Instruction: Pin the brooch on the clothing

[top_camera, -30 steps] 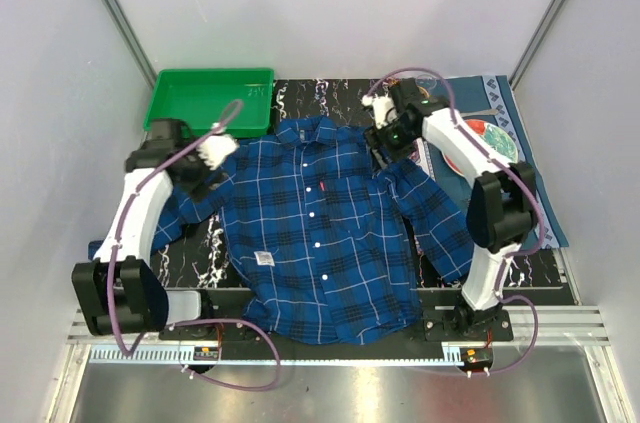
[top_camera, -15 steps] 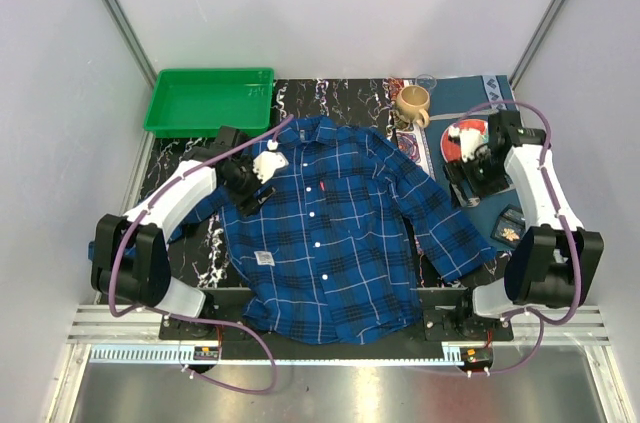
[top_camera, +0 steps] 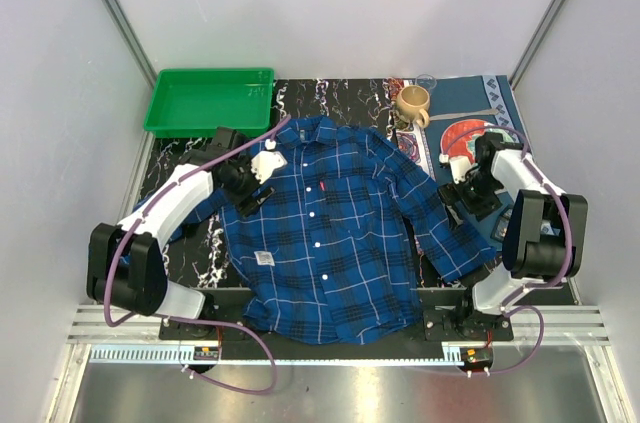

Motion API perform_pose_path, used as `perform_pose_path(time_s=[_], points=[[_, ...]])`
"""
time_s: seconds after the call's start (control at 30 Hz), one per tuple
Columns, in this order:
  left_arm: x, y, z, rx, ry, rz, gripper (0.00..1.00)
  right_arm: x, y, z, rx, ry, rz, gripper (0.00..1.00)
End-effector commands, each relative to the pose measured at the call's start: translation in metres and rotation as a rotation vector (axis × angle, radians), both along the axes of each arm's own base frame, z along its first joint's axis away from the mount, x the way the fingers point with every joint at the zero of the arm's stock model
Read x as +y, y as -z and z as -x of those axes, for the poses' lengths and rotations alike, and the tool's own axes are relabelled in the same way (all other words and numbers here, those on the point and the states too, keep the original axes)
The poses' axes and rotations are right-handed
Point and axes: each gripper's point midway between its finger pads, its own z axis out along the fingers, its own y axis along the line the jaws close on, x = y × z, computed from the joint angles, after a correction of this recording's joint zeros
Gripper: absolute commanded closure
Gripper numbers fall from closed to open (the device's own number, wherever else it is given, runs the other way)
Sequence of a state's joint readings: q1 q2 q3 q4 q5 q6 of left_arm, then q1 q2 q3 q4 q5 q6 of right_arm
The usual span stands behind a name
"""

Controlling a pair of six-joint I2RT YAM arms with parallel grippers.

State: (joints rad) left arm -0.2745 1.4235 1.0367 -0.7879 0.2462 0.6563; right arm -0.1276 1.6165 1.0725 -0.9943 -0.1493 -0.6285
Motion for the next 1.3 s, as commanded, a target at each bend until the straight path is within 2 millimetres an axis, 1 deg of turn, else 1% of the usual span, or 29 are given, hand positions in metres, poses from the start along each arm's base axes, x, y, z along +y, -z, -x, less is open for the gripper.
perform_pose_path(time_s=[0.0, 0.07, 0.1, 0.17, 0.2, 0.23, 0.3, 0.4, 0.43, 0.5, 0.53, 0.57, 0.6, 0.63, 0.67, 0.7, 0.73, 0.77, 0.8, 0.83, 0.87, 0.9, 0.93, 0.97, 1.07, 1.13, 1.17, 1.2, 1.27], points=[[0.0, -0.011, -0.005, -0.053, -0.007, 0.008, 0.25, -0.005, 0.006, -0.009, -0.017, 0.0, 0.014, 0.11], [0.0, -0.011, -0.006, -0.053, -0.007, 0.008, 0.25, -0.002, 0.006, -0.01, -0.01, 0.002, -0.006, 0.23], [0.0, -0.012, -0.006, -0.054, -0.007, 0.01, 0.25, 0.002, 0.003, -0.006, 0.005, 0.0, -0.026, 0.32], [0.0, -0.012, -0.007, -0.056, -0.005, 0.01, 0.25, 0.016, -0.013, -0.01, -0.026, -0.003, -0.107, 0.68], [0.0, -0.012, -0.007, -0.059, -0.004, 0.01, 0.25, 0.022, -0.02, -0.006, -0.015, -0.002, -0.136, 0.89], [0.0, -0.012, -0.007, -0.061, -0.004, 0.01, 0.25, 0.025, -0.033, -0.012, -0.051, -0.001, -0.152, 1.0], [0.0, -0.011, -0.009, -0.063, -0.002, 0.008, 0.25, 0.04, -0.051, -0.01, -0.068, -0.017, -0.231, 1.0], [0.0, -0.009, -0.009, -0.065, -0.002, 0.009, 0.25, 0.064, -0.081, -0.016, -0.116, -0.034, -0.326, 1.0], [0.0, -0.007, -0.008, -0.06, -0.001, 0.009, 0.25, 0.077, -0.094, -0.023, -0.149, -0.062, -0.352, 1.0], [-0.001, -0.006, -0.008, -0.056, -0.002, 0.01, 0.25, 0.102, -0.107, -0.032, -0.178, -0.08, -0.402, 1.0], [-0.001, -0.005, -0.007, -0.052, -0.003, 0.011, 0.25, 0.127, -0.115, -0.036, -0.198, -0.146, -0.416, 1.0], [-0.001, -0.005, -0.008, -0.051, -0.007, 0.012, 0.25, 0.141, -0.12, -0.039, -0.197, -0.131, -0.437, 1.0], [-0.001, -0.004, -0.007, -0.047, -0.014, 0.017, 0.25, 0.154, -0.118, -0.052, -0.213, -0.141, -0.457, 1.0], [-0.002, -0.006, -0.009, -0.049, -0.019, 0.028, 0.25, 0.169, -0.127, -0.064, -0.238, -0.156, -0.479, 1.0], [-0.002, -0.007, -0.01, -0.047, -0.026, 0.035, 0.25, 0.19, -0.13, -0.067, -0.218, -0.162, -0.515, 1.0], [-0.002, -0.006, -0.008, -0.029, -0.042, 0.045, 0.25, 0.205, -0.114, -0.078, -0.168, -0.164, -0.528, 1.0], [-0.001, -0.009, -0.011, -0.025, -0.059, 0.069, 0.24, 0.221, -0.129, -0.096, -0.204, -0.187, -0.55, 1.0], [0.0, -0.01, -0.012, -0.015, -0.074, 0.08, 0.24, 0.242, -0.127, -0.098, -0.184, -0.213, -0.56, 1.0], [0.0, -0.009, -0.011, 0.009, -0.095, 0.096, 0.24, 0.258, -0.113, -0.109, -0.163, -0.228, -0.559, 1.0], [0.003, -0.011, -0.013, 0.018, -0.115, 0.12, 0.25, 0.272, -0.12, -0.121, -0.206, -0.253, -0.565, 0.83], [0.005, -0.009, -0.012, 0.036, -0.128, 0.125, 0.24, 0.284, -0.118, -0.125, -0.218, -0.271, -0.549, 0.72], [0.007, -0.01, -0.012, 0.04, -0.14, 0.129, 0.25, 0.3, -0.105, -0.124, -0.189, -0.295, -0.542, 0.63], [0.011, -0.01, -0.013, 0.043, -0.157, 0.133, 0.24, 0.308, -0.116, -0.13, -0.208, -0.303, -0.554, 0.45], [0.012, -0.011, -0.012, 0.04, -0.157, 0.134, 0.25, 0.308, -0.118, -0.123, -0.16, -0.288, -0.564, 0.4], [0.016, -0.015, -0.011, 0.037, -0.164, 0.141, 0.24, 0.295, -0.124, -0.127, -0.201, -0.288, -0.519, 0.29], [0.016, -0.015, -0.011, 0.04, -0.163, 0.146, 0.24, 0.272, -0.127, -0.112, -0.219, -0.263, -0.498, 0.16], [0.016, -0.014, -0.011, 0.042, -0.163, 0.147, 0.24, 0.263, -0.125, -0.108, -0.233, -0.251, -0.48, 0.15], [0.015, -0.014, -0.011, 0.043, -0.159, 0.152, 0.24, 0.253, -0.124, -0.094, -0.252, -0.247, -0.476, 0.15], [0.013, -0.012, -0.011, 0.055, -0.159, 0.162, 0.24, 0.242, -0.118, -0.086, -0.292, -0.255, -0.451, 0.16]])
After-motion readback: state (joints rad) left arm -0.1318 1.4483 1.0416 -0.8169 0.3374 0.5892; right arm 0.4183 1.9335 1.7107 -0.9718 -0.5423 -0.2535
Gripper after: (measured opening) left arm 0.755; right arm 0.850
